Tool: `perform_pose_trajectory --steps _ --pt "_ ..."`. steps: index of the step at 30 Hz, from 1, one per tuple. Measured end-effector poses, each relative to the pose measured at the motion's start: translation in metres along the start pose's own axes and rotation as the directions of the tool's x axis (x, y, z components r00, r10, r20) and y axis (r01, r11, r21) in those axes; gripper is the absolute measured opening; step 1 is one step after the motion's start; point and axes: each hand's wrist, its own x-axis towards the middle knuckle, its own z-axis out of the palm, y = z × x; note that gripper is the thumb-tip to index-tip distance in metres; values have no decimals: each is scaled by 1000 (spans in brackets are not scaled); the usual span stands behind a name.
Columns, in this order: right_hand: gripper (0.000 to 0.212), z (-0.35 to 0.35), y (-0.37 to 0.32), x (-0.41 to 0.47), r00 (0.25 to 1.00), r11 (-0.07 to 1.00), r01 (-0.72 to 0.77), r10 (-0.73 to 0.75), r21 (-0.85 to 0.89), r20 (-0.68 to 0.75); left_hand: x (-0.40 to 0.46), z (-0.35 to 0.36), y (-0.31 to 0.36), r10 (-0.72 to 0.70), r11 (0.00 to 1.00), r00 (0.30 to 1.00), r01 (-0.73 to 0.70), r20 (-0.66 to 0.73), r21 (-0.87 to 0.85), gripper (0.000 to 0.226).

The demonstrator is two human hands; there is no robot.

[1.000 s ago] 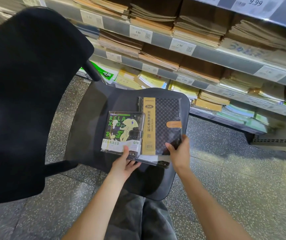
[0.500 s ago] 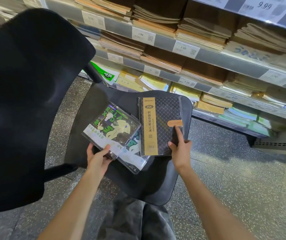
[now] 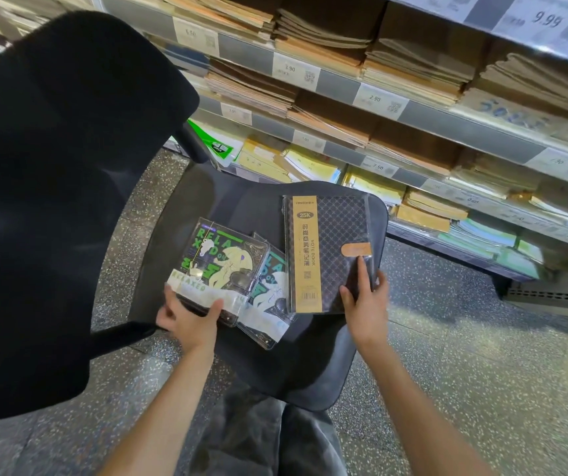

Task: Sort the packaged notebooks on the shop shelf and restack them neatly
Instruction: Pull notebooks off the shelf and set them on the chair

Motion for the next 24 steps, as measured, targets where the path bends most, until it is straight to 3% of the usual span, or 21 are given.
perform_pose_trajectory --steps 2,4,7,15,24 --pt "70 -3 -3 0 998 994 69 -69 -86 2 3 1 1 293 942 948 -308 123 132 77" --pt "72 -4 -5 1 989 976 149 -145 -161 32 6 5 4 406 829 843 -502 352 248 68" --pt "76 -1 -5 4 984 957 164 -142 -240 105 6 13 6 360 708 762 -599 538 374 92" --pt "75 -1 -4 7 986 958 107 -67 -266 152 -5 10 -3 380 436 638 -762 670 479 94" --pt "69 -8 -7 7 993 927 72 -30 -368 118 -49 35 -11 260 466 754 -645 604 605 114"
